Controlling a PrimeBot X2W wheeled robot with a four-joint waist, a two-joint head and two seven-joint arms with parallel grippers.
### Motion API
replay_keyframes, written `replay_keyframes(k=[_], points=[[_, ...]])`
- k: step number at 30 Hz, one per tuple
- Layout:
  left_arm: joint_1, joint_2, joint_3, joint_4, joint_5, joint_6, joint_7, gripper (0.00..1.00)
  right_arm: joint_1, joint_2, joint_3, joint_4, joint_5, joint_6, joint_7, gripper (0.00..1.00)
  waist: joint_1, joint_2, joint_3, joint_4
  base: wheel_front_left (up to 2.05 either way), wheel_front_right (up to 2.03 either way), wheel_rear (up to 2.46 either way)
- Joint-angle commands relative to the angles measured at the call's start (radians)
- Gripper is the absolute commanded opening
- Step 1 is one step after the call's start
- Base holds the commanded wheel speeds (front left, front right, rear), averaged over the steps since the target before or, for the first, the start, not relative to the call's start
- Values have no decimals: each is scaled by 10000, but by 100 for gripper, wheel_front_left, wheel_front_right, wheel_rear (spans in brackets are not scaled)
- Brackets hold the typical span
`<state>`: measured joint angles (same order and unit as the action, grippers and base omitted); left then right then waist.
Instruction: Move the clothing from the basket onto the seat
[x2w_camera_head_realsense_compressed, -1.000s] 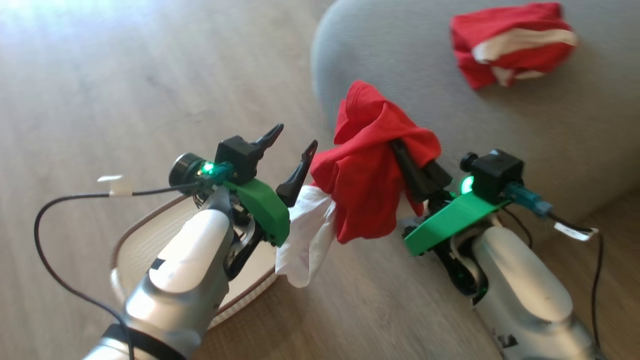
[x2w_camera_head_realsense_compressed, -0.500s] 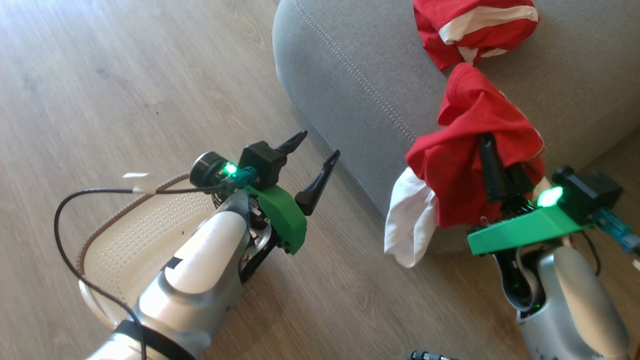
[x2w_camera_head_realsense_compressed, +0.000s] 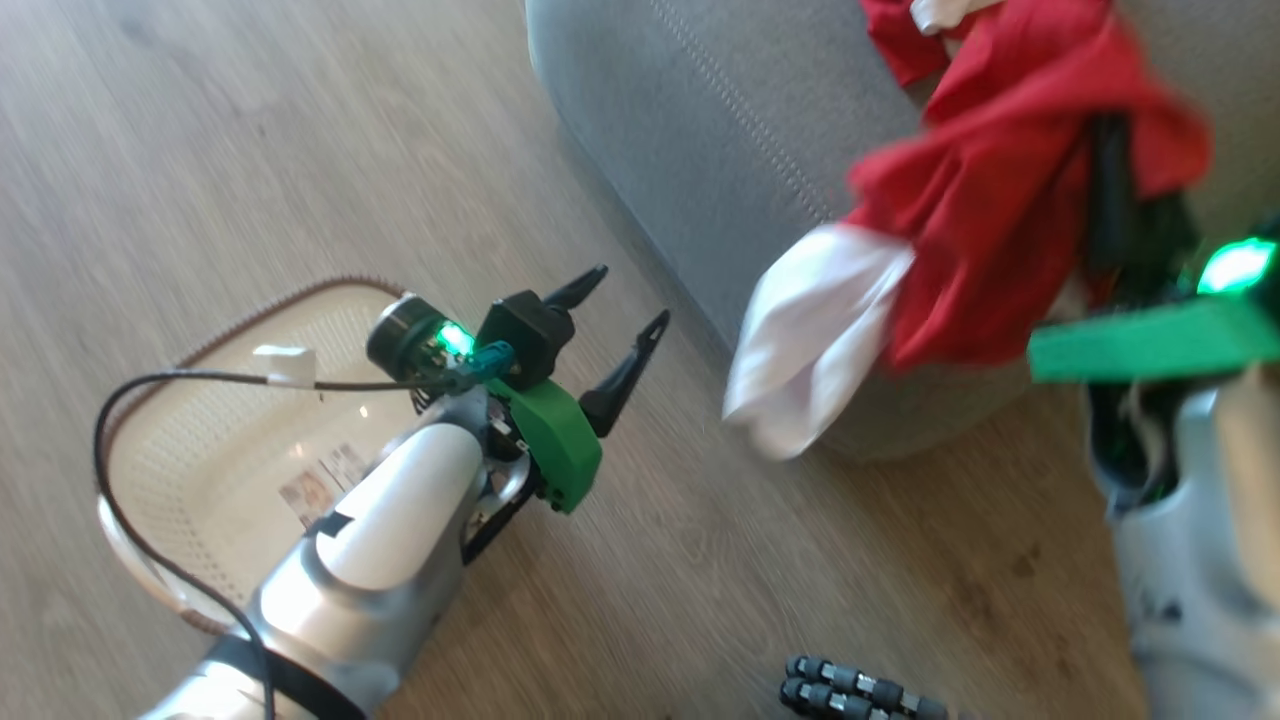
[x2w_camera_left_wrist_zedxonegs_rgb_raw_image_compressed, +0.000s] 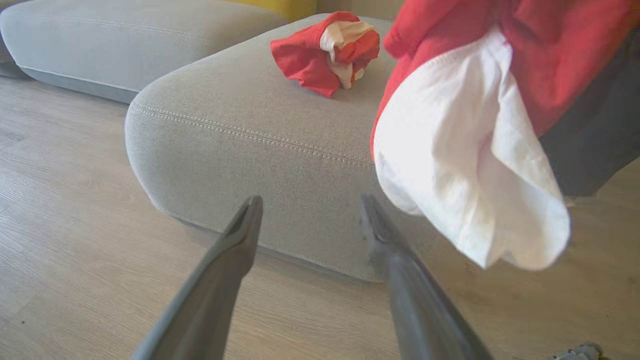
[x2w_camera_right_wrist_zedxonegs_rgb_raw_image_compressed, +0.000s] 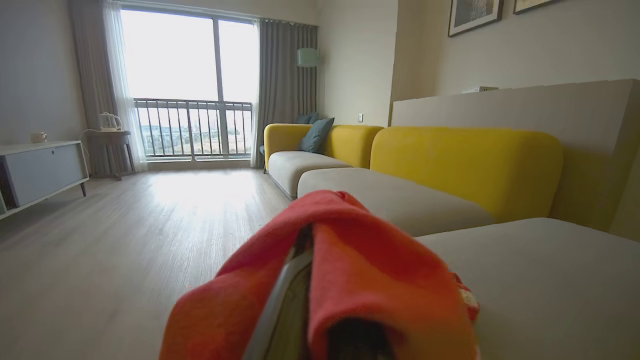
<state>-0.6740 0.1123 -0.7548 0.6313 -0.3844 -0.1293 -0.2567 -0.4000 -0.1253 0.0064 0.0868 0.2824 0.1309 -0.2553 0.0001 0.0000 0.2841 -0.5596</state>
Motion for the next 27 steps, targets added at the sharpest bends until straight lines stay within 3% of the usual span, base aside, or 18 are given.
replay_keyframes(k=[1,8,19,27], points=[[-495,154,222,-324,78,-12,-51,100,-509,-180,108,-289,-60,-2,-65,0,-1,0,347,5,0,0,0],[-639,501,171,-570,301,-6,-51,100,-2639,-933,-33,477,-404,-2,-65,0,-1,0,1267,23,0,0,0],[-894,626,-230,-788,376,-5,153,100,-5374,-2315,-944,2078,-1372,-2,-65,0,-1,0,2273,640,0,0,0],[-988,803,-480,-930,360,-8,351,100,-7378,-3575,-2435,3856,-2175,-2,-65,0,-1,0,2892,1118,0,0,0]])
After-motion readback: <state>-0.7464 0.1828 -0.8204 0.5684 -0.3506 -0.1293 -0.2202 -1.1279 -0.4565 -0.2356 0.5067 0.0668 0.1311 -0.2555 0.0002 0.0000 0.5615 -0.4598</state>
